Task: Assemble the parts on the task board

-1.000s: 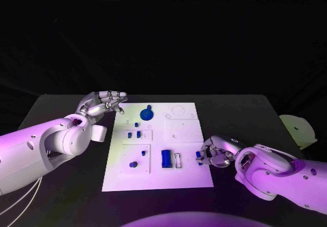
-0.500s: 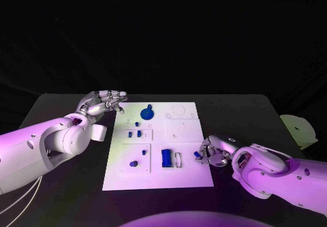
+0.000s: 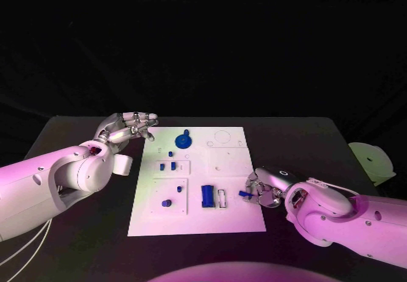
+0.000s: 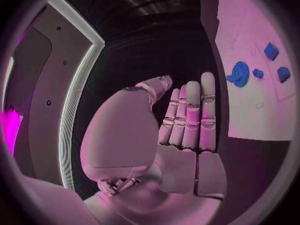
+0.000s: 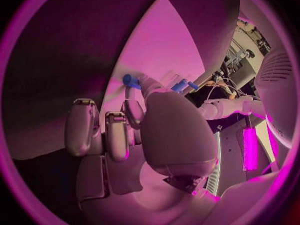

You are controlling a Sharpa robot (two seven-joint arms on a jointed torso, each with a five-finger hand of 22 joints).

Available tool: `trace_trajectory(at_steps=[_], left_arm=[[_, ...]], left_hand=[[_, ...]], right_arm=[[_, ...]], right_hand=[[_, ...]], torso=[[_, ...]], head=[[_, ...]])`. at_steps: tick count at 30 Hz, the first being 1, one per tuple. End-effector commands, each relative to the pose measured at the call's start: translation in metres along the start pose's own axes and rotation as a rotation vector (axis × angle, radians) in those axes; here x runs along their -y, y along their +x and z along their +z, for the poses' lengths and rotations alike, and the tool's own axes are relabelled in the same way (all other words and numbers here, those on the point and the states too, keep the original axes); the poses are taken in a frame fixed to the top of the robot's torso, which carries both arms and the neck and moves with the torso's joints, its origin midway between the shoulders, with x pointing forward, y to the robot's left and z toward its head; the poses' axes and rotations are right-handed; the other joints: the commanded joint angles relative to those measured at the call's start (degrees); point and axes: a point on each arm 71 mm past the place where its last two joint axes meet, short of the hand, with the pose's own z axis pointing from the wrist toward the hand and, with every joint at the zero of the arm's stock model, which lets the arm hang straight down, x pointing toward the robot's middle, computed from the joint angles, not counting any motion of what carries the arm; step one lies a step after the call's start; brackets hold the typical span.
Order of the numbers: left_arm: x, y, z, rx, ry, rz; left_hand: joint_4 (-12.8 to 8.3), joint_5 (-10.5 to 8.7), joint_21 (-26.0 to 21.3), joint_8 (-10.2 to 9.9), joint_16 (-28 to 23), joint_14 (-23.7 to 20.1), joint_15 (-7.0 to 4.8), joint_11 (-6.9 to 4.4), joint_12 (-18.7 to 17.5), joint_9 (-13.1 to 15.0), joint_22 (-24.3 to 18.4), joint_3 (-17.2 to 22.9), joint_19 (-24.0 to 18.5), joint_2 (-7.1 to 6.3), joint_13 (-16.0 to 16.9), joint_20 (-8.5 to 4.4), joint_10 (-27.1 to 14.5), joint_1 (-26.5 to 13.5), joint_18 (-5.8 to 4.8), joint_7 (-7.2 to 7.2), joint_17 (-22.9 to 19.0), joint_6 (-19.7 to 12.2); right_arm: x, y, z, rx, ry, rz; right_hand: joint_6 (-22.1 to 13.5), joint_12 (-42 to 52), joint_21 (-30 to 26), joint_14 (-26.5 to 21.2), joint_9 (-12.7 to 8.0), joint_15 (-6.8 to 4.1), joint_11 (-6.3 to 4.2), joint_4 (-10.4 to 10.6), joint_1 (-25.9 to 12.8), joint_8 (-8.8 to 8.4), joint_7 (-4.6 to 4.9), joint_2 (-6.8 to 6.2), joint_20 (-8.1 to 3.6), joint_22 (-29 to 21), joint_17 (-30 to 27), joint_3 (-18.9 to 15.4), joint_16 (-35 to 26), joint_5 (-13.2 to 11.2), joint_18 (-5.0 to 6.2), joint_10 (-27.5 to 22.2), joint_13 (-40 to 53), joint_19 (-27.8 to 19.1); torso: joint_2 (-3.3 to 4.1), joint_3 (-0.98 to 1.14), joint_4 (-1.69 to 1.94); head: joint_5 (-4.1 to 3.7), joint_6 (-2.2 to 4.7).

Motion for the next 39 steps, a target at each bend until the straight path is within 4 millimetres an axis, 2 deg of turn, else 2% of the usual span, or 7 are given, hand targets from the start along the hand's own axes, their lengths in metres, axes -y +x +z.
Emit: trace_trajectory(at_steps=[1, 5, 11, 19, 31, 36, 39], left_arm=[[0.001, 0.003, 0.000, -0.021, 0.007, -0.009], [0.001, 0.002, 0.000, -0.020, 0.007, -0.009], [0.001, 0.003, 0.000, -0.020, 0.007, -0.008], [0.001, 0.003, 0.000, -0.021, 0.007, -0.009], [0.001, 0.004, 0.000, -0.022, 0.008, -0.009], [0.001, 0.004, 0.000, -0.023, 0.008, -0.010], [0.001, 0.004, 0.000, -0.023, 0.008, -0.010]], left_hand=[[-0.23, -0.24, -0.28, 0.06, 0.36, -0.37, 0.18, 0.11, 0.28, 0.09, -0.06, 0.02, -0.38, 0.12, 0.09, 0.16, -0.39, -0.64, 0.78, 0.12, -0.06, -0.33], [-0.23, -0.24, -0.28, 0.06, 0.36, -0.37, 0.18, 0.11, 0.28, 0.09, -0.06, 0.02, -0.38, 0.12, 0.09, 0.16, -0.39, -0.64, 0.78, 0.12, -0.06, -0.33], [-0.23, -0.24, -0.28, 0.06, 0.36, -0.37, 0.18, 0.11, 0.28, 0.09, -0.06, 0.02, -0.38, 0.12, 0.09, 0.16, -0.39, -0.64, 0.78, 0.12, -0.06, -0.33], [-0.25, -0.23, -0.31, 0.08, 0.40, -0.42, 0.20, 0.12, 0.32, 0.11, -0.07, 0.02, -0.40, 0.17, 0.09, 0.18, -0.52, -0.72, 0.78, 0.10, -0.07, -0.35], [-0.25, -0.23, -0.31, 0.08, 0.40, -0.42, 0.20, 0.12, 0.32, 0.11, -0.07, 0.02, -0.40, 0.17, 0.09, 0.18, -0.52, -0.72, 0.78, 0.10, -0.07, -0.35], [-0.25, -0.23, -0.31, 0.08, 0.40, -0.42, 0.20, 0.12, 0.32, 0.11, -0.07, 0.02, -0.40, 0.17, 0.09, 0.18, -0.52, -0.72, 0.78, 0.10, -0.07, -0.35], [-0.25, -0.23, -0.31, 0.08, 0.40, -0.42, 0.20, 0.12, 0.32, 0.11, -0.07, 0.02, -0.40, 0.17, 0.09, 0.18, -0.52, -0.72, 0.78, 0.10, -0.07, -0.35]], right_arm=[[0.007, 0.014, -0.002, -0.085, 0.053, -0.079], [0.004, 0.013, -0.003, -0.067, 0.046, -0.067], [-0.002, 0.009, -0.007, -0.032, 0.036, 0.005], [-0.013, -0.002, -0.008, 0.014, 0.014, 0.138], [-0.028, 0.001, -0.001, -0.017, 0.013, 0.289], [-0.033, 0.006, 0.003, -0.050, 0.014, 0.326], [-0.037, 0.011, 0.006, -0.085, 0.014, 0.341]], right_hand=[[0.64, 0.36, 0.12, 3.86, -4.94, -0.29, -0.09, -5.81, -0.70, -0.14, -0.10, -1.15, 0.03, 8.57, 3.48, 7.21, 0.16, 0.55, -0.37, -0.10, 0.09, 0.19], [0.93, 0.41, 0.02, 3.87, -4.70, -0.30, -0.28, -6.08, -2.83, -0.11, -0.10, -2.28, -0.03, 8.68, 3.58, 10.57, 0.15, 3.83, -0.35, 0.06, 0.19, 0.25], [0.94, 0.57, 0.56, 3.96, -3.83, -0.55, -0.51, -6.73, -4.40, 0.53, -0.47, -2.18, -0.22, 9.02, 4.00, 13.65, 0.28, 8.49, -0.46, 0.42, 0.36, 0.56], [0.11, 1.01, 1.05, 4.08, -2.00, -0.62, -0.56, -8.86, -5.69, 1.84, -0.53, -1.82, -0.33, 9.39, 4.55, 17.04, 0.46, 7.34, -0.57, 0.90, 0.80, 0.83], [-0.57, 1.02, 1.02, 4.13, -1.05, -0.65, -0.59, -9.25, -7.86, 2.40, -0.57, -1.74, -0.36, 9.51, 4.80, 18.21, 0.53, 7.68, -0.57, 1.10, 0.84, 0.87], [-0.89, 1.36, 1.15, 4.20, -0.64, -0.60, -0.56, -7.85, -11.53, 2.53, -0.57, -1.74, -0.32, 9.65, 5.13, 18.31, 0.65, 7.30, -0.61, 1.39, 1.14, 0.97], [-0.74, 1.93, 1.30, 4.27, -0.58, -0.51, -0.46, -5.22, -15.83, 2.51, -0.48, -1.75, -0.26, 9.78, 5.46, 17.72, 0.76, 7.25, -0.66, 1.71, 1.61, 1.08]], torso=[[0.00, 0.00, 0.04], [0.02, 0.00, 0.09], [-0.04, -0.05, 0.10], [-0.02, -0.05, 0.15], [0.01, -0.03, 0.16], [0.02, -0.02, 0.18], [0.03, -0.02, 0.16]], head=[[0.05, 0.02], [0.05, 0.02], [0.22, -0.19], [0.52, -0.16], [0.43, -0.14], [0.36, -0.24], [0.40, -0.27]])
